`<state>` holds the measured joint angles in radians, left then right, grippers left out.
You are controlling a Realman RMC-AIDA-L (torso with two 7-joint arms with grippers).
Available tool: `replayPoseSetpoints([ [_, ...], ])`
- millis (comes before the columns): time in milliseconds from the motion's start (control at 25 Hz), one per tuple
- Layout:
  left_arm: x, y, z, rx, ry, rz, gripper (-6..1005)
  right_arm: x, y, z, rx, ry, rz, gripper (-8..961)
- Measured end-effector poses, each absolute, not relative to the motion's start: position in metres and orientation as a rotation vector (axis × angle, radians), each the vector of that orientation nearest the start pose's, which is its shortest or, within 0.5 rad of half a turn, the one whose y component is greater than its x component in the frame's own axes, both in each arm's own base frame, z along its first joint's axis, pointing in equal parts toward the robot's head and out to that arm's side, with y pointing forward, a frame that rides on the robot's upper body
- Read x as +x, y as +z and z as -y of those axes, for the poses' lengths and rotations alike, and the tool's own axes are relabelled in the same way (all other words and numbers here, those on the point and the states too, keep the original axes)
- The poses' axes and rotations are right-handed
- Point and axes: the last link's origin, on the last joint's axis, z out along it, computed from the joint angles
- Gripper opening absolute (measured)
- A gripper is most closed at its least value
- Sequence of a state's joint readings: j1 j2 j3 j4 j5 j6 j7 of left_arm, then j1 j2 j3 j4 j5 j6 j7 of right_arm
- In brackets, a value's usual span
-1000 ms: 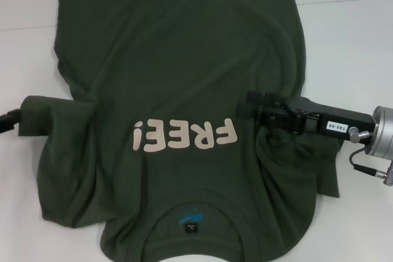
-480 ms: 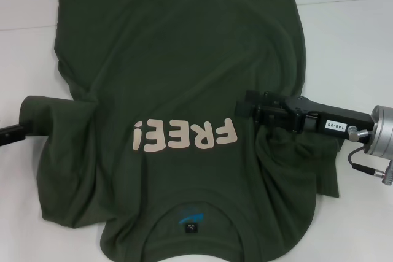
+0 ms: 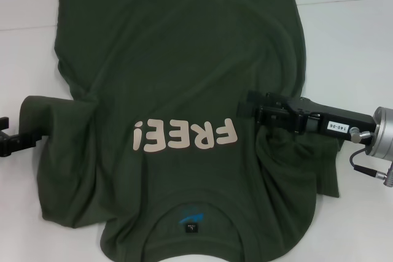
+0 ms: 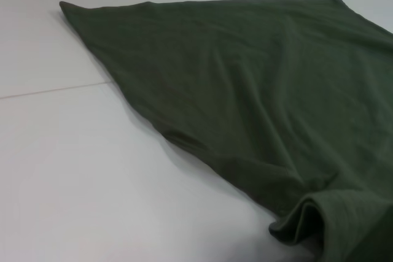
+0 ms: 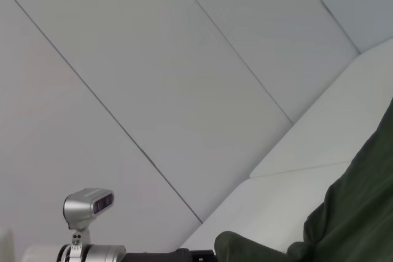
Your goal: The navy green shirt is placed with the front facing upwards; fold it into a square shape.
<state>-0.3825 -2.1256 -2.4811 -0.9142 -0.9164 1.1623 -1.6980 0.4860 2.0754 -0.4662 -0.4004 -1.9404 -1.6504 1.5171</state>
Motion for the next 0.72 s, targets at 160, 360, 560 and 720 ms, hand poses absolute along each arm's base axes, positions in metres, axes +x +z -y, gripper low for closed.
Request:
replayPoseSetpoints([
  [160, -0.3408, 0.0368, -0.3364, -2.248, -0.232, 0.982, 861, 0.2793, -0.0110, -0.2974, -2.469, 1.157, -1.163, 911],
  [360, -0.3388, 0.0321, -0.3375, -2.263, -0.212, 0.969, 859, 0.2795, -0.0110, -0.2975, -2.468, 1.155, -1.163, 911],
  [560, -0.3381, 0.0326, -0.3378, -2.248, -0.228, 0.975, 844, 0.2804, -0.0104, -0.2971, -2.466, 1.153, -1.164, 911],
  [720, -0.3375, 0.0342, -0.3392, -2.248, -0.234, 0.984, 782, 0.2810, -0.0098, -0.2968, -2.465, 1.152, -1.163, 911],
])
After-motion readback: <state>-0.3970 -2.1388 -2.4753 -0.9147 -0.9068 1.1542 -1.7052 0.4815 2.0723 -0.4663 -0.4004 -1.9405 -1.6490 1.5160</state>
